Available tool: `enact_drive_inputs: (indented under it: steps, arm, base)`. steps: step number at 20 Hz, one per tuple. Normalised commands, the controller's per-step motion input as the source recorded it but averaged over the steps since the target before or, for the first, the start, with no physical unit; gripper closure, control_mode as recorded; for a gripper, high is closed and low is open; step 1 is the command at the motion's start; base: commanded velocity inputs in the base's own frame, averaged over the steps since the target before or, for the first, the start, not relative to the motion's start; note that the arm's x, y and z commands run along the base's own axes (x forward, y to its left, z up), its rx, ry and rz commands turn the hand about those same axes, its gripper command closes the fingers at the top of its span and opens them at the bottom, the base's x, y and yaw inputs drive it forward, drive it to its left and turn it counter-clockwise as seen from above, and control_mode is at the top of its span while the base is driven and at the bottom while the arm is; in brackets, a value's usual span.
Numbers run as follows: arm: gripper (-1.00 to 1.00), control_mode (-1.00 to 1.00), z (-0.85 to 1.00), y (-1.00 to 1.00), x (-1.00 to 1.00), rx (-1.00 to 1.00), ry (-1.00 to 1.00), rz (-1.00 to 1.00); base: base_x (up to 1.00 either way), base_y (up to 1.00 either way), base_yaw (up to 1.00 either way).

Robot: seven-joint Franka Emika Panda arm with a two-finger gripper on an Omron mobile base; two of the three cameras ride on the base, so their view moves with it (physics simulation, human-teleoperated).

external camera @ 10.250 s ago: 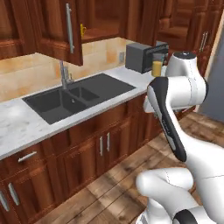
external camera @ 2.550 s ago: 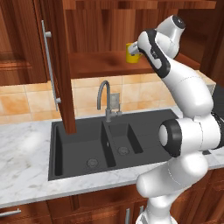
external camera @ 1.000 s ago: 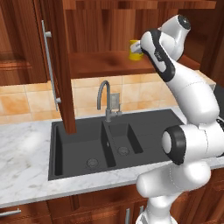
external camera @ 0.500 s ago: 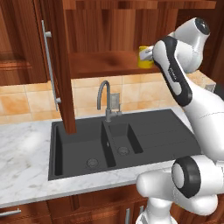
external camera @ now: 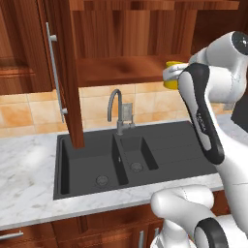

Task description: There is a tray on the dining counter. Grab the cup, mug, and pitcher and place them on the tray. The pitcher may be placed next to the tray if it cannot fit the tray.

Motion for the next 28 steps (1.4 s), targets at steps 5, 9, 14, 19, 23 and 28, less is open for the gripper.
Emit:
enact_drive_inputs:
  steps: [5,9,14,19,23,28]
  arm:
    - [1.00,-1.00,0.00,0.00,-0.69,0.00,0.00,-0.02]
    - [1.00,-1.00,0.00,0.01,-0.40,0.00,0.01,0.00]
    - [1.00,1.00,-0.01,0.05,-0.16,0.00,0.02,0.00]
    - [1.00,1.00,0.00,0.00,0.00,0.00,0.00,0.00]
    - [1.00,1.00,0.00,0.00,0.00,0.00,0.00,0.00]
    - [1.00,1.00,0.00,0.00,0.00,0.00,0.00,0.00]
  base:
    - [0.00,0.00,0.00]
    - [0.00,0.00,0.00]
    - [-0.35,0.00,0.00]
    - [-1.00,-0.17,-0.01]
    - [-1.00,-0.05,0.05]
    - [-0.95,0.13,0.74]
